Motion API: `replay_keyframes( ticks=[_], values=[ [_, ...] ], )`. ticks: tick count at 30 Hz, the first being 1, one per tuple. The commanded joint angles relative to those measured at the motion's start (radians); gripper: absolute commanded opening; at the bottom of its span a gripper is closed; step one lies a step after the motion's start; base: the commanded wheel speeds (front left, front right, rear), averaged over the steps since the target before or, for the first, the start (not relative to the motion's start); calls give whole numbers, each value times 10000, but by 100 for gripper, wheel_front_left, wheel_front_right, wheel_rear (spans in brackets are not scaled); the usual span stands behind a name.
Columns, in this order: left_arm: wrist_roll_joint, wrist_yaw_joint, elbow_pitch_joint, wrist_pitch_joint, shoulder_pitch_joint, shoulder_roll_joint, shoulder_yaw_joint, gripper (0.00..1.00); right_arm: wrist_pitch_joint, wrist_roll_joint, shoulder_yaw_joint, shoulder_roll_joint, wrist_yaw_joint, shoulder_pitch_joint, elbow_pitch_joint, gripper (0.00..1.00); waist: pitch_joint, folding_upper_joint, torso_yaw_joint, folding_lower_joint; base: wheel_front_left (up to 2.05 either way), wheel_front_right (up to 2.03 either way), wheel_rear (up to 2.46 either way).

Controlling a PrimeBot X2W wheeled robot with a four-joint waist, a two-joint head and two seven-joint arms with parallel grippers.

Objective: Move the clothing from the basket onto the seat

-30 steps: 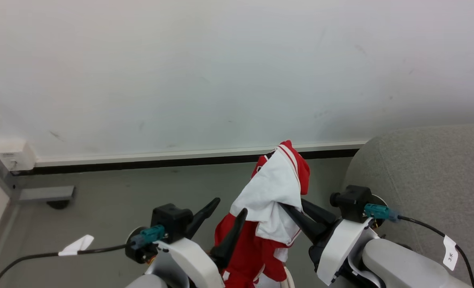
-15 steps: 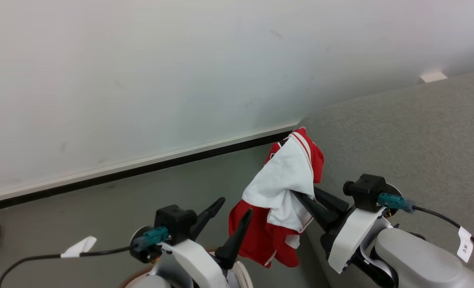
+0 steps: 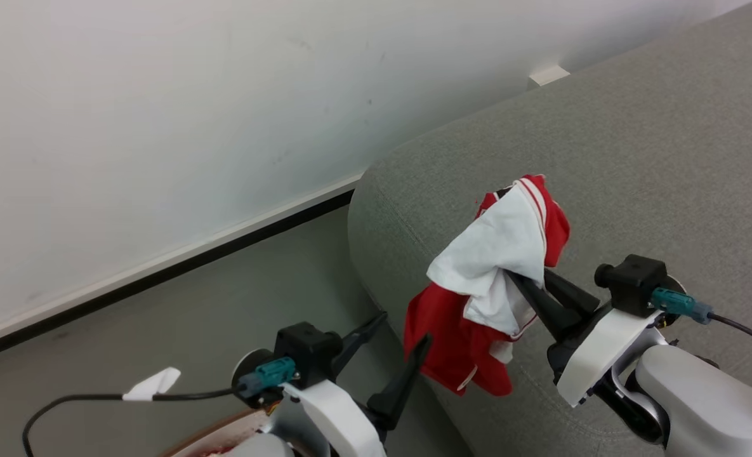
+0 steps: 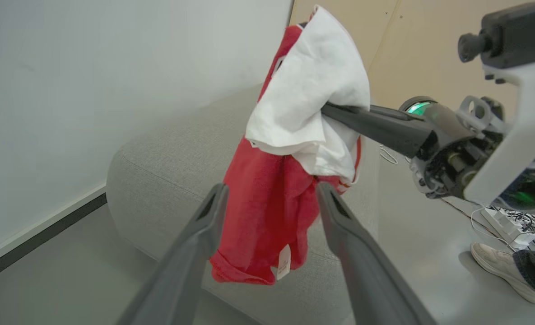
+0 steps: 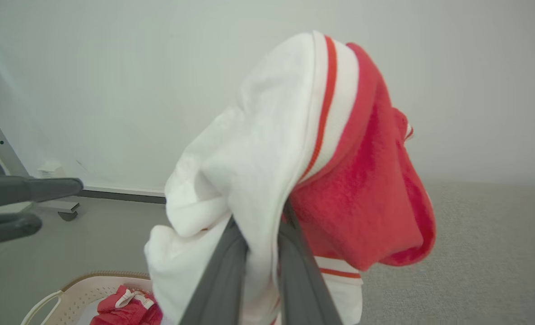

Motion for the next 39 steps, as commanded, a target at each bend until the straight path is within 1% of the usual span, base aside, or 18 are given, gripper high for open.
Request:
replay_keyframes(
  ticks=[1,4,9,16,20,21,25,29,33,34,35,36,39],
  values=[
    [66,-43,-24,57,-103,9,-34,100,-37,-102,-310,-59,-21,160,-65,0,226,-1,-45,0,0,0,0],
    [206,-66,-185,251,-401,-23,-157,100,-39,-308,-1137,-290,-21,205,-49,0,649,-1,135,0,0,0,0],
    [645,-313,-675,825,-1372,120,-319,100,-37,-838,-2941,-484,-21,-285,60,0,2239,-1,714,0,0,0,0],
    [1267,-878,-1457,1674,-3166,336,-439,100,-37,-1799,-5457,-925,-21,-1852,783,0,4885,-1,1666,0,0,0,0],
    [1513,-1143,-1825,1881,-4021,240,-443,100,-37,-2426,-6922,-1275,-23,-2909,1633,0,6090,-1,2169,0,0,0,0],
    [1513,-1143,-1825,1881,-4021,240,-443,100,-37,-2426,-6922,-1275,-23,-2909,1633,0,6090,-1,2169,0,0,0,0],
    [1694,-1315,-1977,1924,-4605,77,-478,100,160,-2971,-8144,-1475,-21,-3954,2751,0,6948,-1,2562,0,0,0,0],
    [1718,-1321,-1895,1730,-4757,-55,-422,100,298,-3496,-9048,-1249,-21,-4437,4108,0,7389,-1,2840,0,0,0,0],
    [1618,-1274,-1650,1486,-4492,-44,-424,100,125,-3897,-9896,-817,-23,-4454,5484,0,7405,-1,2974,0,0,0,0],
    [1587,-1279,-1576,1422,-4425,-15,-429,100,108,-4000,-10050,-711,-21,-4362,5710,26,7349,-1,2992,0,0,0,0],
    [1582,-1291,-1504,1365,-4380,39,-436,100,50,-4134,-10164,-647,-23,-4247,5898,65,7290,-1,3002,0,0,0,0],
    [1559,-1309,-1454,1332,-4346,80,-442,100,48,-4207,-10305,-557,-23,-4131,6048,100,7223,-1,3001,0,0,0,0],
    [1537,-1244,-1321,1205,-4279,213,-320,100,-18,-4349,-10635,-277,-23,-3835,6008,100,6973,-1,2935,0,0,0,0]
  ],
)
